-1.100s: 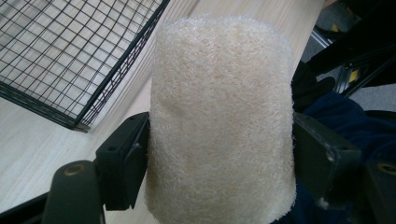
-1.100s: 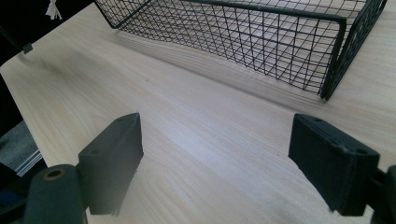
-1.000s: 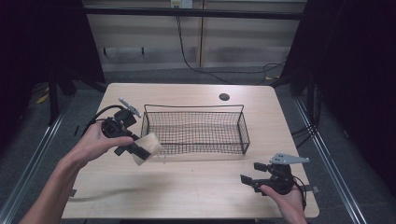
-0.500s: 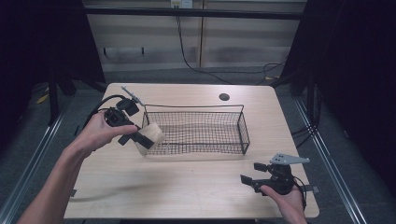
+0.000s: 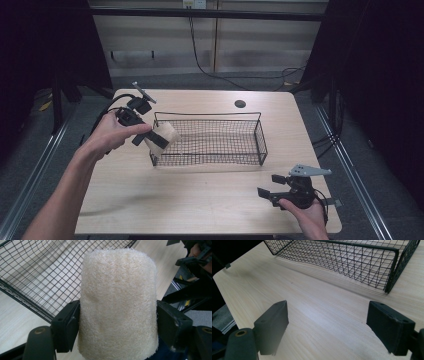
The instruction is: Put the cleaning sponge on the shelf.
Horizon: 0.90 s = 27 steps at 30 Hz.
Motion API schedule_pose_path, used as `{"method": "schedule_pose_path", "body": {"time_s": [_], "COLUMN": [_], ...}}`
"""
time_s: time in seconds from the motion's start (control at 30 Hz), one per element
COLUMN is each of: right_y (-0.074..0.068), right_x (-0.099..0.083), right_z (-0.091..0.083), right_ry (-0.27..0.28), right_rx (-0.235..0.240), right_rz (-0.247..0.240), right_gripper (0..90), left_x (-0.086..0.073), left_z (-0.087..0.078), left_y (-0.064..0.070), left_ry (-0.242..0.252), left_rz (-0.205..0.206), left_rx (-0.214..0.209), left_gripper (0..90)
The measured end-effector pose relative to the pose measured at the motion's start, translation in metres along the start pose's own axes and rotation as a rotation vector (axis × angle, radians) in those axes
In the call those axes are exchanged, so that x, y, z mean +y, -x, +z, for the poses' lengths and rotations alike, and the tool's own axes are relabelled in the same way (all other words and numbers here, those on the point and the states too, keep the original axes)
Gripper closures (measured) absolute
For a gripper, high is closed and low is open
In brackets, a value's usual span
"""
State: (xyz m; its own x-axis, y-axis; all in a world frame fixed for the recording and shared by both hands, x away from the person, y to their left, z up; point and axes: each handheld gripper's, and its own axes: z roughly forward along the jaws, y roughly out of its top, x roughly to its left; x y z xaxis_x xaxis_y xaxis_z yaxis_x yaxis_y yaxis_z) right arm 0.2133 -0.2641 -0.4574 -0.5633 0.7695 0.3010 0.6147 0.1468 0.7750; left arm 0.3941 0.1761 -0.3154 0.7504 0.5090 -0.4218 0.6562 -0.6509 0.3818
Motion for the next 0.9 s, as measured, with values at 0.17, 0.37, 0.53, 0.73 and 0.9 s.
{"method": "schedule_pose_path", "body": {"time_s": [0.17,0.37,0.53,0.73,0.9], "right_y": [0.000,0.000,0.000,0.000,0.000], "right_x": [0.000,0.000,0.000,0.000,0.000], "right_z": [0.000,0.000,0.000,0.000,0.000], "right_ry": [-0.002,-0.001,-0.003,-0.004,-0.006], "right_rx": [0.001,0.000,0.000,0.001,0.001], "right_rz": [0.002,-0.001,0.000,-0.001,0.001], "right_gripper": [17.3,17.2,17.2,17.2,17.3], "left_x": [0.003,0.006,0.011,0.015,0.017], "left_z": [0.001,0.003,0.008,0.010,0.015], "left_y": [-0.003,-0.008,-0.012,-0.019,-0.020], "left_ry": [0.011,0.029,0.039,0.020,0.015], "left_rz": [-0.036,-0.101,-0.163,-0.192,-0.231], "left_rx": [0.017,0.044,0.069,0.107,0.138], "left_gripper": [26.0,26.0,26.0,26.0,26.0]}}
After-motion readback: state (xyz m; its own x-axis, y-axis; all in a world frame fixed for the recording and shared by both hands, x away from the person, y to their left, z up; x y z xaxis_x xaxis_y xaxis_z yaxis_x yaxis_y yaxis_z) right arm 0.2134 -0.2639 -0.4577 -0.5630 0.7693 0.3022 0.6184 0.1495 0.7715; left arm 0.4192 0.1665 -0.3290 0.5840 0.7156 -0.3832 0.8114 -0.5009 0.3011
